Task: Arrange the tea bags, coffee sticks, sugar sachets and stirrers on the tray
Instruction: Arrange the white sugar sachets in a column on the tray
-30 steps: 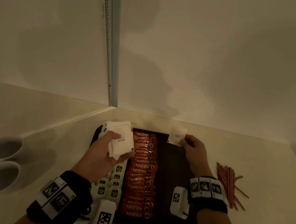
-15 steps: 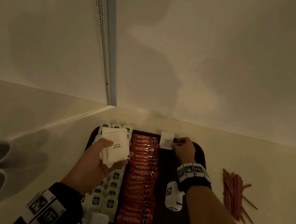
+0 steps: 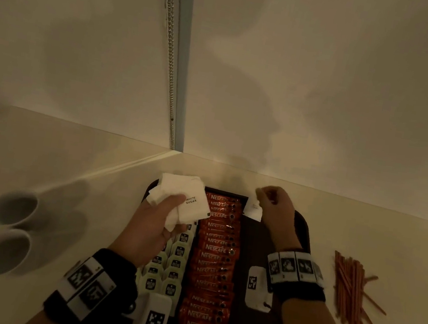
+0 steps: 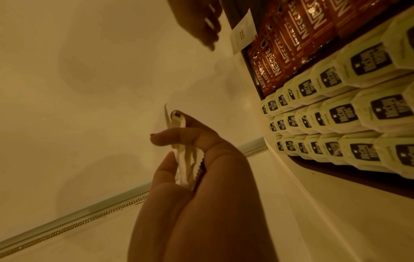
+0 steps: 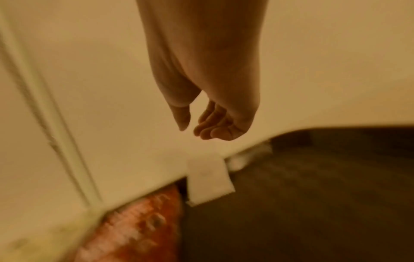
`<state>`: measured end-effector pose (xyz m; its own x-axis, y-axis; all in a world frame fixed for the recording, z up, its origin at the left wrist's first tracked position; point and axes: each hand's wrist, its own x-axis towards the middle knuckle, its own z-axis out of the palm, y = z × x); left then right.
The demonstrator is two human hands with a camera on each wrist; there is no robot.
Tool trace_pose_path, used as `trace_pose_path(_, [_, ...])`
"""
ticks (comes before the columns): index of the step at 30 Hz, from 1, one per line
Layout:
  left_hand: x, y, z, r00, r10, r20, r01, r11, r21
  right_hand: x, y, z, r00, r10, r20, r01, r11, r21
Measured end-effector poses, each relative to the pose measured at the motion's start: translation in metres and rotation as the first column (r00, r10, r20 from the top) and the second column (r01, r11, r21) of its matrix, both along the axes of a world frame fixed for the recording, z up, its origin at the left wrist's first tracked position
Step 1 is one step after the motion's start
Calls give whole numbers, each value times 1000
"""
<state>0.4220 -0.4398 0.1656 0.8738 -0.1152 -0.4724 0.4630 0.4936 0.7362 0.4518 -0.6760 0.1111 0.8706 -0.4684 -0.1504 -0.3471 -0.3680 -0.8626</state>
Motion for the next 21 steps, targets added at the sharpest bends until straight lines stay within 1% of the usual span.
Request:
trace_pose_path(1, [1, -2, 1, 1000, -2, 12, 1, 1000, 16, -8, 14, 19, 994, 103, 40, -107, 989, 105])
trace_pose_path(3, [2, -5, 3, 999, -9, 43, 8, 999, 43, -25, 44, 52, 942, 326, 76, -333, 894, 298])
trace_pose_path(4, [2, -7, 5, 998, -21, 60, 18, 998, 55, -33, 55, 61, 913, 398, 90, -404, 852, 334])
trace_pose_path(5, [1, -9, 7, 996, -37, 77, 32, 997, 70, -39, 64, 67, 896, 431, 107, -441, 833, 335])
trace_pose_path(6, [0, -11, 9, 994, -53, 96, 45, 995, 88, -43, 70, 71, 893, 433, 126, -449, 831, 327])
trace_pose_path(8, [-1, -12, 11, 990, -69, 124, 54, 991, 121, -48, 76, 73, 910, 384, 158, -415, 850, 325])
trace_pose_path(10, [-3, -12, 12, 987, -81, 142, 62, 989, 134, -51, 76, 72, 925, 347, 157, -380, 864, 331])
trace_pose_path(13, [-7, -11, 9, 979, -131, 155, 107, 982, 155, -57, 72, 67, 926, 356, 129, -378, 853, 360])
trace_pose_path(16, [-14, -10, -1, 971, -171, 169, 130, 965, 230, -65, 68, 61, 913, 395, 104, -403, 827, 392])
trace_pose_path(18, [-19, -11, -5, 967, -188, 173, 140, 956, 257, -65, 64, 55, 923, 381, 61, -368, 820, 439])
trace_pose_path(19, [-20, -10, -7, 969, -177, 172, 130, 958, 255, -61, 60, 48, 940, 341, 20, -316, 847, 428])
trace_pose_path(20, [-21, -9, -9, 973, -158, 168, 114, 963, 245, -55, 52, 38, 961, 273, -33, -243, 900, 362])
trace_pose_path(21, [-21, -8, -11, 977, -141, 160, 102, 967, 233, -46, 41, 23, 979, 185, -90, -159, 958, 240])
